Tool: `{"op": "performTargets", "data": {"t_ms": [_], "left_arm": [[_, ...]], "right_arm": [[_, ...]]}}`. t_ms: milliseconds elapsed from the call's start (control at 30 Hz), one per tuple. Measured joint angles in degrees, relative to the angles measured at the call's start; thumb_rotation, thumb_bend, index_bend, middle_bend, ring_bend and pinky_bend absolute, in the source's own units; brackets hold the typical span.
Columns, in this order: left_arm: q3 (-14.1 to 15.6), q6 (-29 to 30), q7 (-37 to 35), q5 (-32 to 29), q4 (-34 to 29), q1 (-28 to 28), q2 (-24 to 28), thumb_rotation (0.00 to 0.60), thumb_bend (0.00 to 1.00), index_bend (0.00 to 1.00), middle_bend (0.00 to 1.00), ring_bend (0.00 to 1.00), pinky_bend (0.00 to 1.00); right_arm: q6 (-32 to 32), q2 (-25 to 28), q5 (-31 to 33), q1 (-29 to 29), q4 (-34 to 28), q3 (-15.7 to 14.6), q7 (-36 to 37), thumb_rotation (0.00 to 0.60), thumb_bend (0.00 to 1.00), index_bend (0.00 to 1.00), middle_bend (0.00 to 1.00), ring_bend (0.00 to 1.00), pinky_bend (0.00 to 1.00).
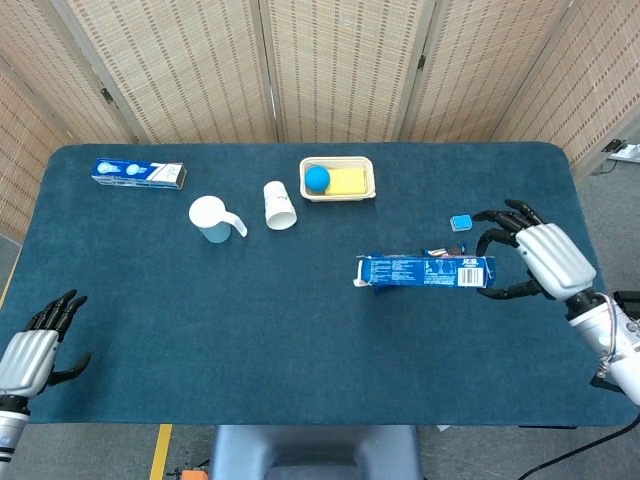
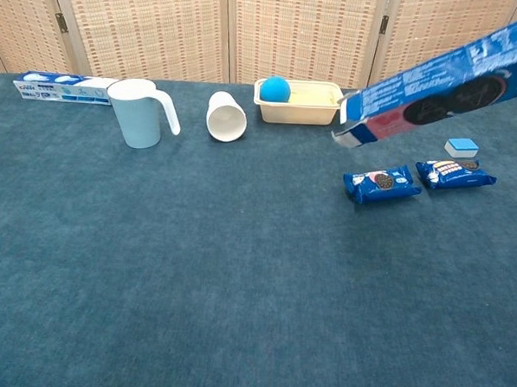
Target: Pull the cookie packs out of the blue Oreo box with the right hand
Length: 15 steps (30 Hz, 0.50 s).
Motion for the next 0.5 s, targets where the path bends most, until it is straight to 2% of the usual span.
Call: {"op": "performTargets", "data": {"t_ms": [267,433,500], "left_arm": [[0.3,0.0,-2.3,0.7,0.5,-0.1,0.7,0.6,0.36,0.0,0.01,0.09,0.18],[0.4,-0.2,-3.7,0.9,0.6,-0.1,1.1,0.6,0.36,0.0,0.01,0.09,0.18],[0.5,-0.2,-4.2,1.1,0.7,-0.1,1.2,0.6,0.36,0.0,0.01,0.09,0.18]], "right_arm": [[5.4,-20.6,-4.9,-0.7,18.9,-3.8,10.0,0.6,0.13,0.58,0.23,0.21,0.06],[4.8,-28.8,-4.7,-0.1,28.9,-5.5,12.7,0.6,0.13,0.57,0.23,0.21,0.06],[3.3,-31.2,-4.1,0.5,32.4,-6.1,13.1,0.6,0.13,0.52,0.21,0.21,0.06]]}}
